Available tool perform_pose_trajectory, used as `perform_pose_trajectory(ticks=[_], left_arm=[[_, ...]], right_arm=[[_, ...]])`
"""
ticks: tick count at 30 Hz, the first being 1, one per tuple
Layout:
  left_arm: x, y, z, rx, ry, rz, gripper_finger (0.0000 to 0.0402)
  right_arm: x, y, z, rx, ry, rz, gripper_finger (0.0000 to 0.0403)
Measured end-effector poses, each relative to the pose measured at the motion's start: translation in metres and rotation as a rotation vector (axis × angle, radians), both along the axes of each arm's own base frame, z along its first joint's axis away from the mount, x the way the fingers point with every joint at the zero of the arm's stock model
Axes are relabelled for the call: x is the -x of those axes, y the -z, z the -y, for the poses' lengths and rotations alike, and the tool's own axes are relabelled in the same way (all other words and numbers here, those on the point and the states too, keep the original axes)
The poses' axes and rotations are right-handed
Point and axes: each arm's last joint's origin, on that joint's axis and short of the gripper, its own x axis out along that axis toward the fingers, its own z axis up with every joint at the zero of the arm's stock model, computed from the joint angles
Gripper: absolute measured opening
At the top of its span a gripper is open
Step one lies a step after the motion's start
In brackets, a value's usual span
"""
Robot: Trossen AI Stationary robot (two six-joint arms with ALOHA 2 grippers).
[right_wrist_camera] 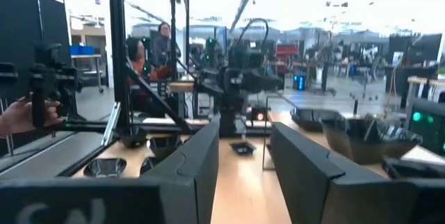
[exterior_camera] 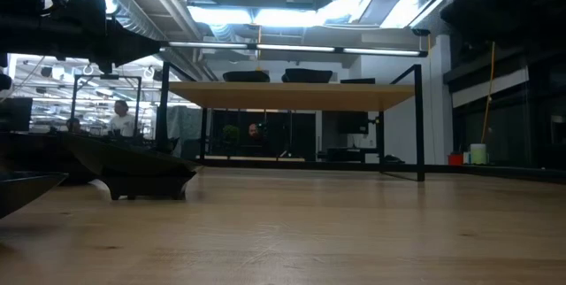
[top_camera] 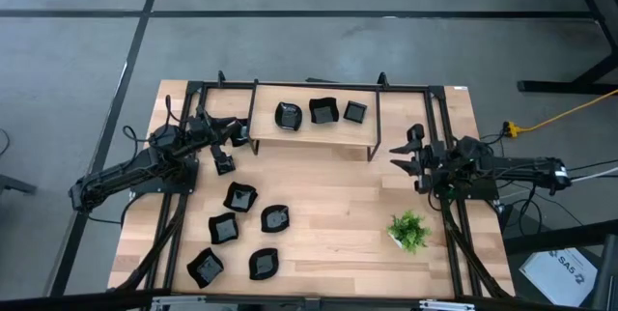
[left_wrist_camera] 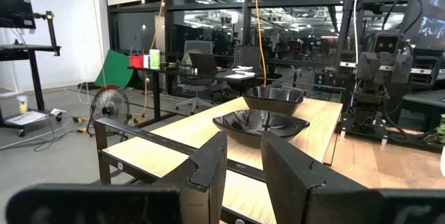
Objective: Pick & Place Mini shaped plates
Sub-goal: Adjust the shelf
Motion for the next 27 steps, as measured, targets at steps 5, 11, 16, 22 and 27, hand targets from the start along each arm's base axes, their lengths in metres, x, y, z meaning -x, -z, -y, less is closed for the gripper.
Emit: perform_pose_trajectory(ticks=[5,11,16,22,27], left_arm=[[0.0,0.0,0.0,0.0,0.0,-0.001,0.0086],[0.0,0.0,0.0,-0.001,0.0,0.0,0.0086],[0.0,-0.002,0.0,-0.007,0.0,0.014,0.0086],[0.0,-0.003,0.0,-0.032,-0.005,0.013,0.0086],[0.001,-0.007,0.0,-0.038,-0.006,0.057,0.0086]], right_arm=[[-0.001,0.009,0.0,0.065,0.02,-0.093,0.0132],[-0.001,0.017,0.005,0.082,0.11,-0.177,0.0132],[-0.001,0.023,0.009,0.061,0.19,-0.247,0.0132],[0.0,0.028,0.013,-0.032,0.275,-0.29,0.0132],[0.0,0.028,0.013,-0.05,0.286,-0.286,0.0132]])
